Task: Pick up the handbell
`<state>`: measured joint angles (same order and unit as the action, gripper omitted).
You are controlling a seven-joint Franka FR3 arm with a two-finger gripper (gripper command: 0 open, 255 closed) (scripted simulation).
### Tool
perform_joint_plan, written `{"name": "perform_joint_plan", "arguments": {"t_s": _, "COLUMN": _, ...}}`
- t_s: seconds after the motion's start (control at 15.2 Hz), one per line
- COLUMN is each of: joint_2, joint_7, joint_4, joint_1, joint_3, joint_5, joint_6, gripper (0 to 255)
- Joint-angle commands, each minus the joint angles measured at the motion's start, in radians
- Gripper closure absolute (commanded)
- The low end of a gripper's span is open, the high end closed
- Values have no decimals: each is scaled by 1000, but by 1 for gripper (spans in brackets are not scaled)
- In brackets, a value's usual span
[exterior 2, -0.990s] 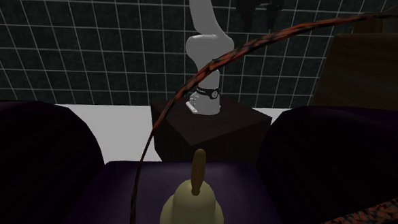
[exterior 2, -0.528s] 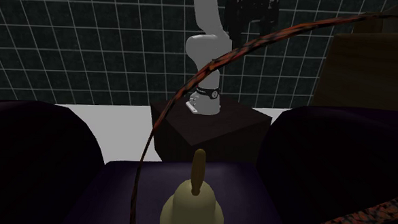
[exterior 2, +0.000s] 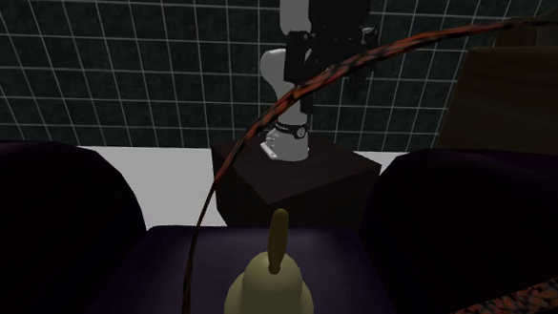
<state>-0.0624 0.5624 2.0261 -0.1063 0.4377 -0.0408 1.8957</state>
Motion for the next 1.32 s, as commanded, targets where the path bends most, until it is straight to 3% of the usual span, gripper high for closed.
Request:
{"name": "perform_joint_plan", "arguments": {"t_s": 0.0, "joint_2": 83, "joint_7": 43, "joint_4": -57, "joint_1": -11, "joint_3": 18, "joint_5": -28, "joint_6": 15, "gripper": 0}}
{"name": "perform_joint_plan", "arguments": {"t_s": 0.73, "joint_2": 527, "joint_7": 220, "joint_4": -454, "joint_1": -157, "joint_3": 33, "joint_5": -189, "joint_6": 3, "gripper": 0}}
{"name": "perform_joint_plan", "arguments": {"t_s": 1.25, "joint_2": 564, "joint_7": 234, "joint_4": -404, "joint_1": -162, "joint_3": 21, "joint_5": -209, "joint_6": 86, "gripper": 0}}
